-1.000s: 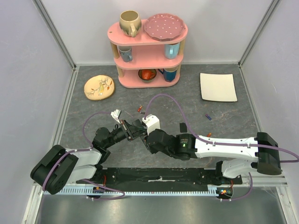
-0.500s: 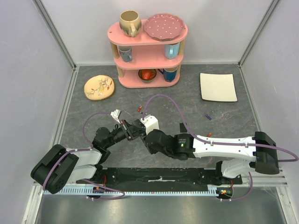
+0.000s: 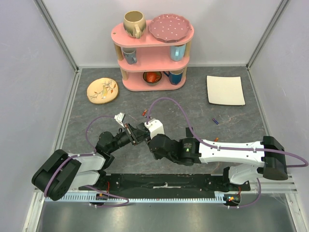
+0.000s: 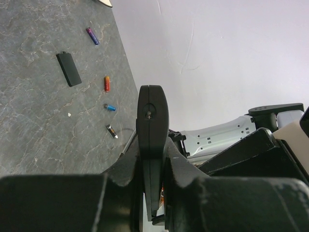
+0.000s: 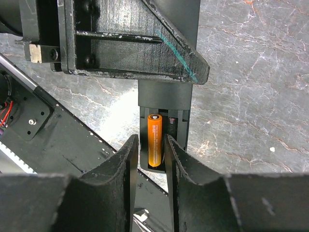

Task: Load the batteries into the remote control

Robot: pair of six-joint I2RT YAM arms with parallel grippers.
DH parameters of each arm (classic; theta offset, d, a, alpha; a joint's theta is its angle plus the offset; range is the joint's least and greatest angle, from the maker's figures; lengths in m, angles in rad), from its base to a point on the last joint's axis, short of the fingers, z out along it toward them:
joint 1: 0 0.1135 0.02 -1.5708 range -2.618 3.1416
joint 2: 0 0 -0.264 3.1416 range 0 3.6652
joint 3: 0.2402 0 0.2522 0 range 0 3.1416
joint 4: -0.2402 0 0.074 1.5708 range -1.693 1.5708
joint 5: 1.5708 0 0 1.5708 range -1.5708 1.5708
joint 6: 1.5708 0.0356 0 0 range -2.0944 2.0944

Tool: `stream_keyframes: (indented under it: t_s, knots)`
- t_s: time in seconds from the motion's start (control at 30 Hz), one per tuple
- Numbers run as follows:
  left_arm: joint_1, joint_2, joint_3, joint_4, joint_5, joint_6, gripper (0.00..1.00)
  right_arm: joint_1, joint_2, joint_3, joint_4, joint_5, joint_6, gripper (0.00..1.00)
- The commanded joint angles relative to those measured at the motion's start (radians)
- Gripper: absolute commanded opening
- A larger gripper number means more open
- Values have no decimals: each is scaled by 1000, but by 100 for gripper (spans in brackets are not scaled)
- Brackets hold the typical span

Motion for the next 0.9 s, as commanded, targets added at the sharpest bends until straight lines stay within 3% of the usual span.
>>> stream_keyframes:
  t_s: [0.0, 0.37, 0.87]
  knots:
    - [1, -13, 45, 183, -20, -30, 2, 2, 20, 25, -118, 35, 13, 37]
    - [0, -17, 50, 128, -11, 7, 2, 2, 13, 61, -140, 52, 21, 50]
    - [0, 12, 45, 99, -3, 32, 2, 2, -3, 91, -187, 92, 35, 54]
